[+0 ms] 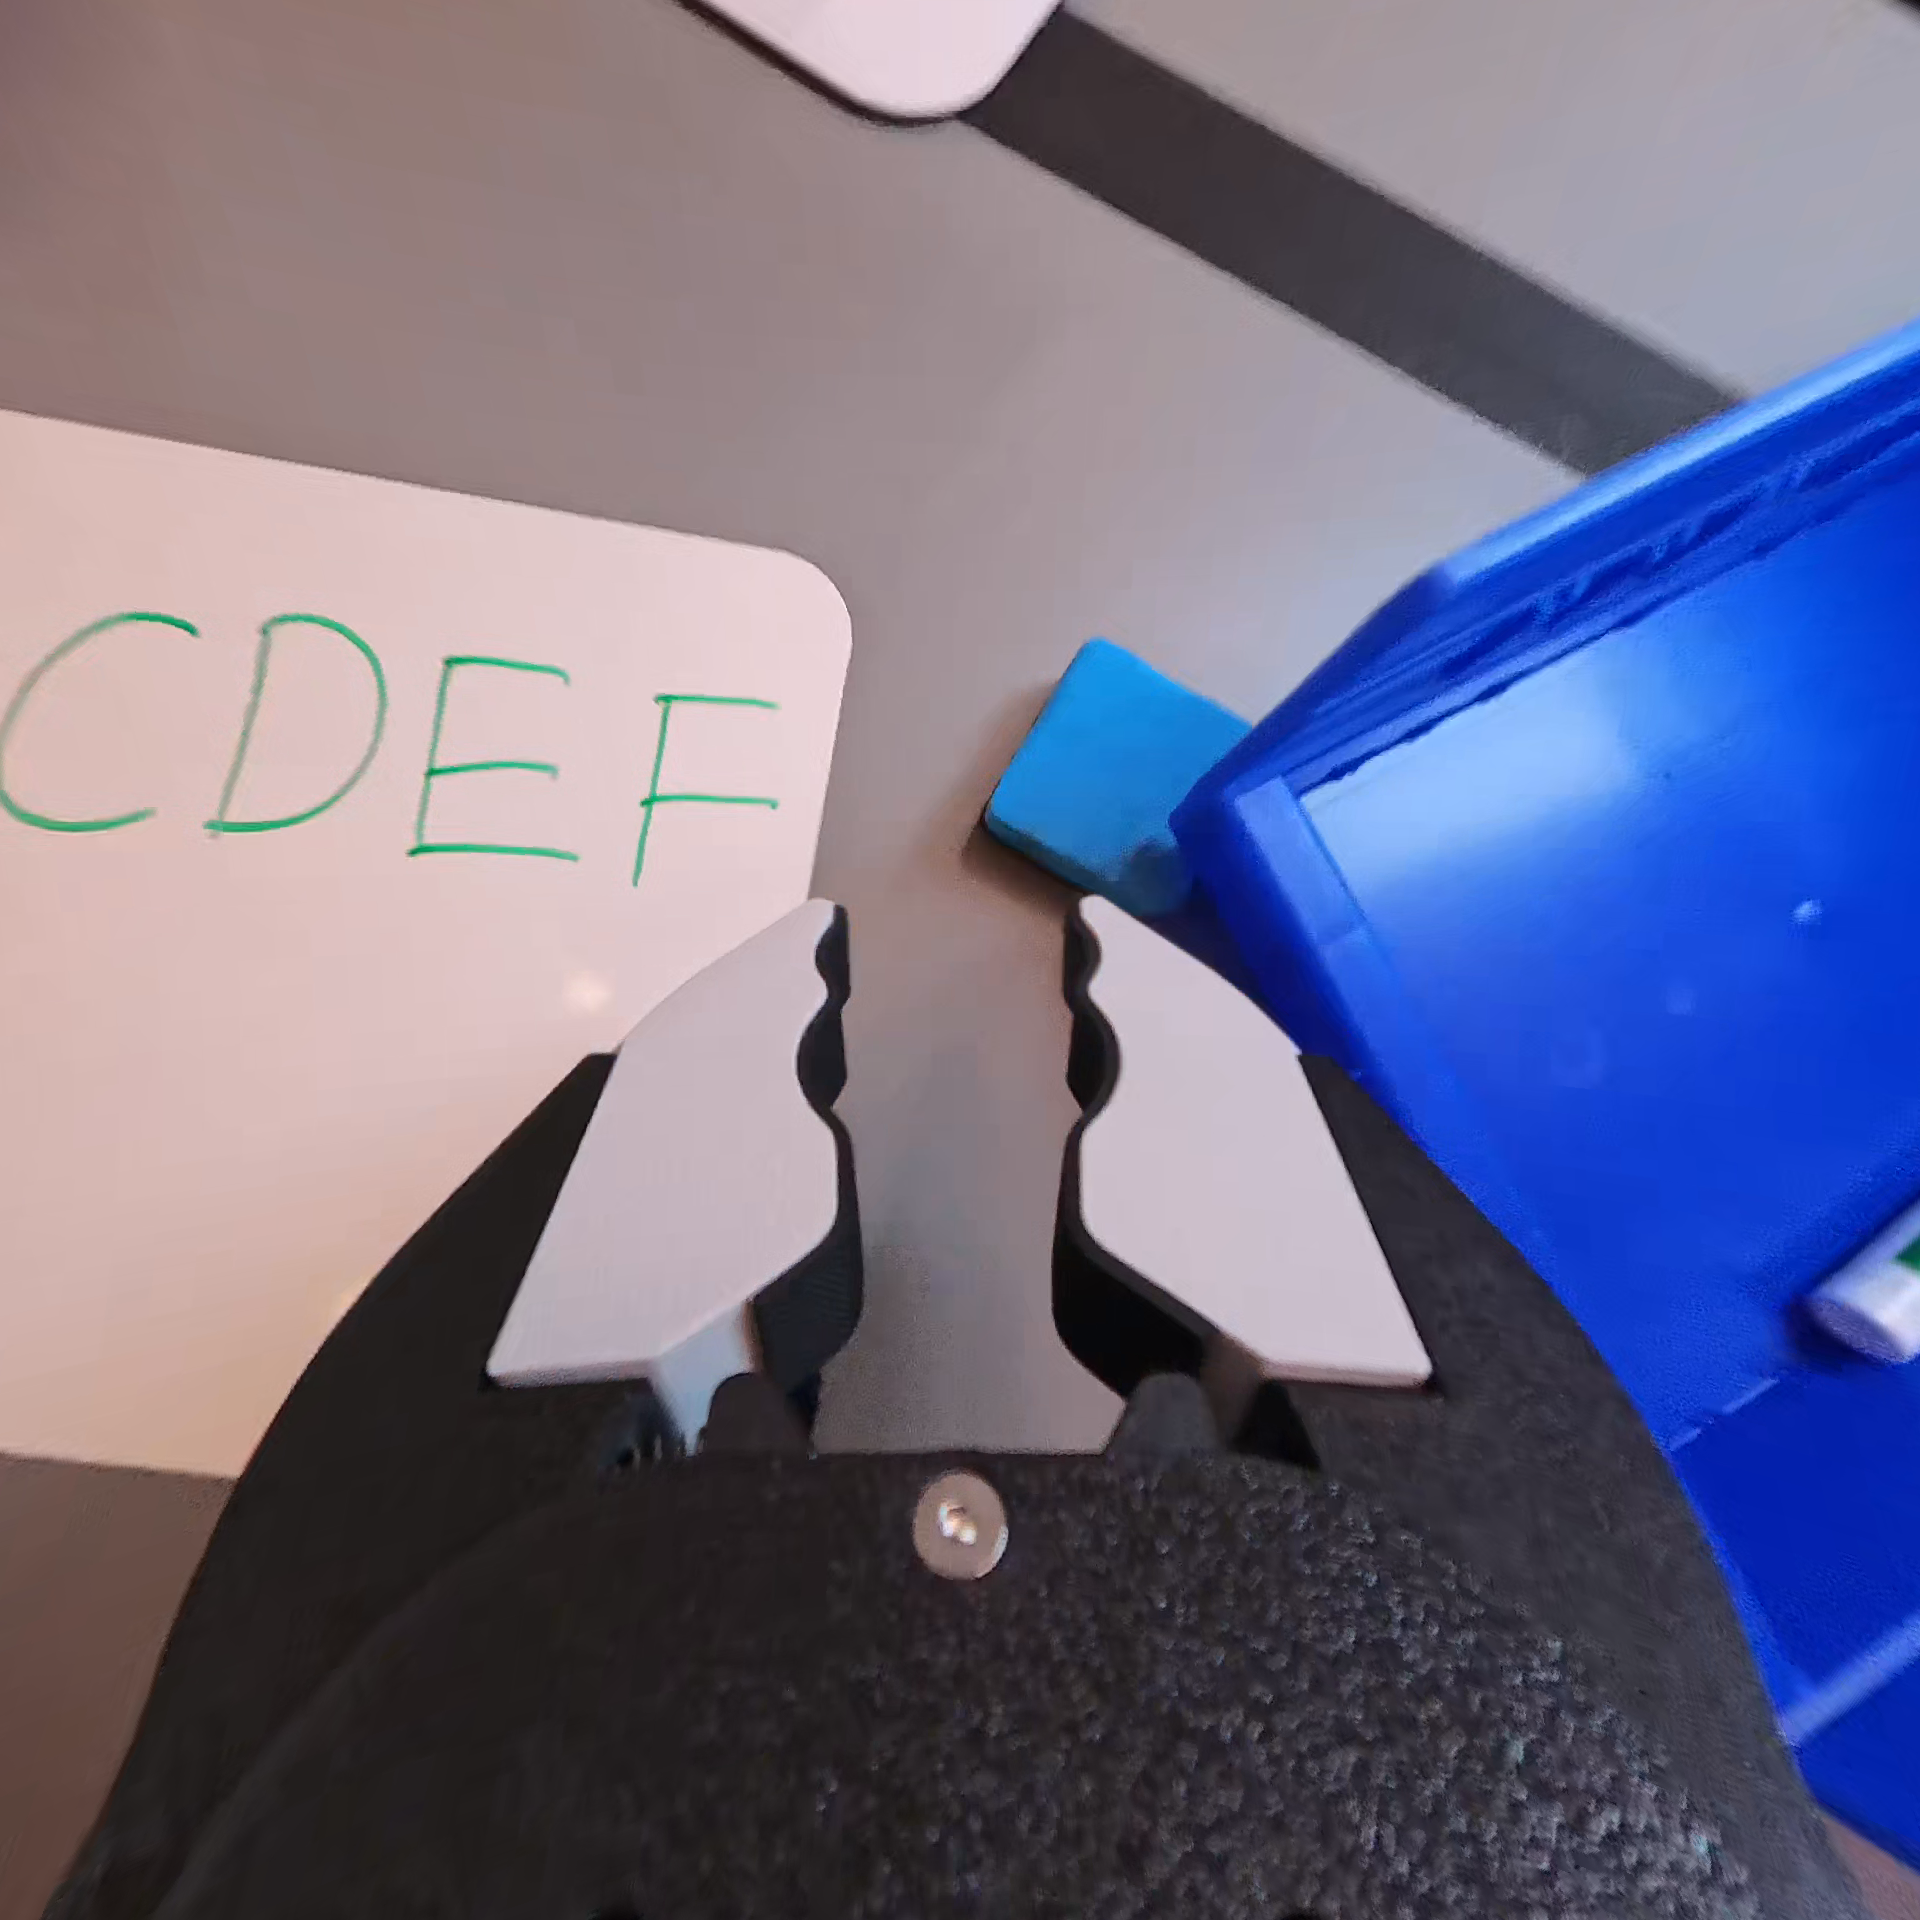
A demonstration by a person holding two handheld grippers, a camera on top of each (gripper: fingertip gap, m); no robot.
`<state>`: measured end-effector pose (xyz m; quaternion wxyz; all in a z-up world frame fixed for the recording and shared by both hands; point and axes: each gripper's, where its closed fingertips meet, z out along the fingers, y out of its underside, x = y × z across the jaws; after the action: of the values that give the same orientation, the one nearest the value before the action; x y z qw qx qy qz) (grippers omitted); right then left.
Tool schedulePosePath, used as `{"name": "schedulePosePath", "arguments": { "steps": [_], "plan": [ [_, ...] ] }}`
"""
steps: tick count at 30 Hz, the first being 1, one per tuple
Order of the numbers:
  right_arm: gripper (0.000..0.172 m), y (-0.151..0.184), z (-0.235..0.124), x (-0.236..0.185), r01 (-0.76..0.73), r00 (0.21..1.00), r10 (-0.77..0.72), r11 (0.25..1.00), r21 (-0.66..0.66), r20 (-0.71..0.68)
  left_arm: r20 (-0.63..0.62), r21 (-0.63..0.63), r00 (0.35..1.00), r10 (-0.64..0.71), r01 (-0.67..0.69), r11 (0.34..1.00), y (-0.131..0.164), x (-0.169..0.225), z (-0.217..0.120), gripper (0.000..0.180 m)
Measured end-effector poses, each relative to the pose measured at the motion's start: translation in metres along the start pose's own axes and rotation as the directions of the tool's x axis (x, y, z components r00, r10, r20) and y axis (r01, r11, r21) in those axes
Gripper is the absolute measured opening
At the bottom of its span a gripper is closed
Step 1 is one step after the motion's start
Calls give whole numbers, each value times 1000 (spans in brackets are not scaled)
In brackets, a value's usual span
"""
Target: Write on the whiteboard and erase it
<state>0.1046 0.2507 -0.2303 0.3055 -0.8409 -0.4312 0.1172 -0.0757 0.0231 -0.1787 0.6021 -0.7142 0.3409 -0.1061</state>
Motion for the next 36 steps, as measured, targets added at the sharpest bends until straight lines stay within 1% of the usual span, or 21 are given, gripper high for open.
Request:
{"name": "schedulePosePath", "arguments": {
  "steps": [3, 5, 7, 10, 14, 16, 19, 21, 23, 24, 25, 27, 28, 31, 32, 33, 35, 36],
  "plan": [
    [61, 15, 19, 6, -81, 996, 81, 997, 0, -27, -9, -11, 1000, 7, -7, 1000, 2, 4, 2, 7],
    [67, 16, 26, 12, -116, 991, 118, 993, 37, -62, -10, -19, 1000, 15, -15, 1000, 4, 5, 3, 7],
    [68, 16, 32, 15, -138, 984, 144, 988, 64, -103, -13, -25, 1000, 15, -16, 1000, 5, 6, 4, 7],
    [68, 17, 45, 19, -183, 971, 192, 981, 70, -144, -16, -31, 1000, 12, -13, 999, 7, 6, 5, 7],
    [66, 10, 52, 22, -191, 961, 205, 977, 91, -187, -13, -34, 999, 34, -34, 999, 7, 8, 4, 7],
    [55, 7, 54, 26, -167, 957, 185, 981, 98, -223, -18, -35, 999, 31, -31, 999, 7, 9, 5, 7],
    [28, 7, 53, 35, -100, 950, 126, 989, 105, -286, -19, -38, 999, 31, -31, 999, 8, 9, 5, 7],
    [15, 9, 50, 33, -81, 958, 106, 991, 102, -267, -18, -39, 999, 31, -32, 999, 8, 9, 4, 7],
    [8, 10, 45, 27, -89, 969, 113, 989, 115, -219, -16, -39, 999, 31, -31, 999, 8, 8, 3, 7],
    [10, 9, 42, 26, -95, 970, 121, 987, 129, -213, -16, -40, 999, 28, -29, 999, 9, 8, 4, 7],
    [22, 10, 41, 25, -95, 970, 121, 987, 130, -211, -17, -41, 1000, 24, -25, 999, 10, 8, 4, 7],
    [62, 14, 47, 24, -115, 971, 131, 989, 93, -199, -25, -48, 1000, 16, -18, 999, 12, 8, 6, 7],
    [69, 13, 51, 22, -124, 973, 141, 987, 98, -184, -29, -51, 999, 15, -16, 999, 13, 9, 6, 7],
    [70, 5, 56, 19, -91, 979, 110, 989, 117, -169, -32, -55, 999, 29, -30, 998, 13, 11, 6, 7],
    [68, 3, 58, 19, -86, 979, 107, 988, 124, -171, -32, -56, 999, 31, -33, 998, 13, 11, 5, 7],
    [63, 1, 59, 21, -81, 976, 106, 988, 133, -188, -33, -56, 999, 28, -30, 998, 13, 11, 6, 7],
    [40, -2, 59, 29, -43, 966, 79, 988, 149, -245, -37, -57, 999, 20, -22, 998, 14, 11, 6, 7],
    [39, -1, 59, 30, -28, 965, 65, 989, 146, -254, -39, -57, 999, 19, -21, 998, 14, 11, 6, 7]
  ]
}}
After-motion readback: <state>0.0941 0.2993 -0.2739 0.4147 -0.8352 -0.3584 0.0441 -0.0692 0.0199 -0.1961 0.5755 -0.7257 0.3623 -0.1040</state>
